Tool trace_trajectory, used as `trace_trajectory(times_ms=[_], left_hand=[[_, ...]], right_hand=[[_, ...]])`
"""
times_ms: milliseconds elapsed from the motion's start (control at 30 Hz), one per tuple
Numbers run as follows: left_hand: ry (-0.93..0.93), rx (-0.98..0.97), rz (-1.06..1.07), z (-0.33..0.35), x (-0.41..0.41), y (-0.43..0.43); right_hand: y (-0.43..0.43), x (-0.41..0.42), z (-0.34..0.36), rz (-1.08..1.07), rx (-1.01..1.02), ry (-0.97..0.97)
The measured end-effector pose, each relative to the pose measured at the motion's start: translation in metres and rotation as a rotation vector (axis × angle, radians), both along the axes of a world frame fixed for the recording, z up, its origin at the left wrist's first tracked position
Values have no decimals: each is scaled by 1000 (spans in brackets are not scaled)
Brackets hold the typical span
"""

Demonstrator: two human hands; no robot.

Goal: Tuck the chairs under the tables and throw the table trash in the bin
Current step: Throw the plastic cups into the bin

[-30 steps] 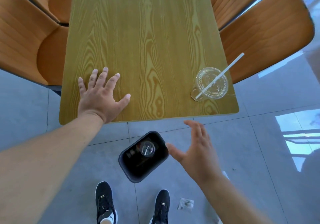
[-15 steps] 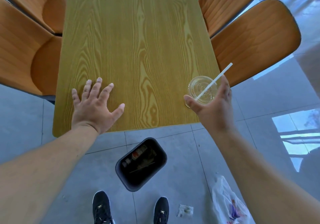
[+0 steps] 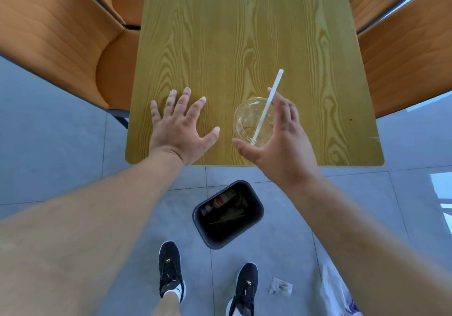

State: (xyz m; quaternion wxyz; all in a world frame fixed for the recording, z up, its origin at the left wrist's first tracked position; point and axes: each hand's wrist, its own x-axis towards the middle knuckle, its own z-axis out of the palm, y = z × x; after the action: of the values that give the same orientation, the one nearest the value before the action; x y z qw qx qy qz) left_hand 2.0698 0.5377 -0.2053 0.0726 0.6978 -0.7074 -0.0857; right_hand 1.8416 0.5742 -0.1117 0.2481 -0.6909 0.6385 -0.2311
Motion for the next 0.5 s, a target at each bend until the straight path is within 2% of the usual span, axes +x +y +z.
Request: trace_trajectory(times_ms=[200, 367, 500], left_hand=[[1, 1, -3, 0, 1, 0], [17, 6, -6, 0, 1, 0], [15, 4, -5, 1, 1, 0]], right_hand=[[19, -3, 1, 43, 25, 12], [73, -3, -4, 141, 0, 5], [110, 1, -13, 159, 72, 10]])
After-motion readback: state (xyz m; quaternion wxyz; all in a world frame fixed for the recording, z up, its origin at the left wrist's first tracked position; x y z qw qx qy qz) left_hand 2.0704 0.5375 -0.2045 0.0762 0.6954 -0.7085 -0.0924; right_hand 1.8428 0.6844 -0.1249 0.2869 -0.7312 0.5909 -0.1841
